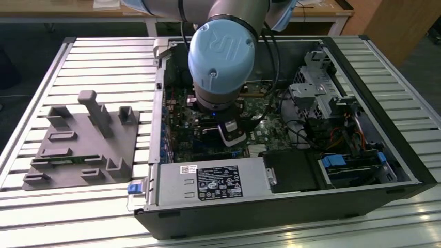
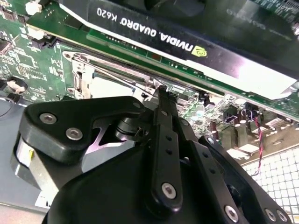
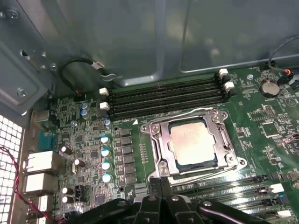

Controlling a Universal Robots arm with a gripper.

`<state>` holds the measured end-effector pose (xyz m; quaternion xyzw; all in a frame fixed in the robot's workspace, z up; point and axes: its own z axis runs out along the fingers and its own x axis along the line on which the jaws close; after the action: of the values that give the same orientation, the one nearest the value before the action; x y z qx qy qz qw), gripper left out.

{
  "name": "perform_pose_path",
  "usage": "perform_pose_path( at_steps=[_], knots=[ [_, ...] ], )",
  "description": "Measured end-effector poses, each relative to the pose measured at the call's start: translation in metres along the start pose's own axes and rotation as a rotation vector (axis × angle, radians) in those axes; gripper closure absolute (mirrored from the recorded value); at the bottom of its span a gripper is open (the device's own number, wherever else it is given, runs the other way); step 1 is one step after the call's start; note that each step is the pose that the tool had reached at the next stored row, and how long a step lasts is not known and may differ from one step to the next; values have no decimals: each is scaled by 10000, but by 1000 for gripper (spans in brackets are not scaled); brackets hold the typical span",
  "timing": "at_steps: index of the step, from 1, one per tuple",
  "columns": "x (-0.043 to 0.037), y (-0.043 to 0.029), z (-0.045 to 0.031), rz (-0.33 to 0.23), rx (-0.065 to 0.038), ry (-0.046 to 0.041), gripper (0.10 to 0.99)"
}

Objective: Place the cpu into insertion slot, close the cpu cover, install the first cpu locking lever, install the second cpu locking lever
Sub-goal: 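Install the second cpu locking lever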

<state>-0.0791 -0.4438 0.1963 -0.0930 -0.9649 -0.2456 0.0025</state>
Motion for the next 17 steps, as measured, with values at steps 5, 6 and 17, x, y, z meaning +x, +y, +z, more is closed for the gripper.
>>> perform_pose_path(
  at_steps=[5,6,17],
  knots=[
    [6,8,13,6,-30,3,980],
    [11,15,17,7,-29,3,980],
    [38,91,69,9,-27,1,980]
  ],
)
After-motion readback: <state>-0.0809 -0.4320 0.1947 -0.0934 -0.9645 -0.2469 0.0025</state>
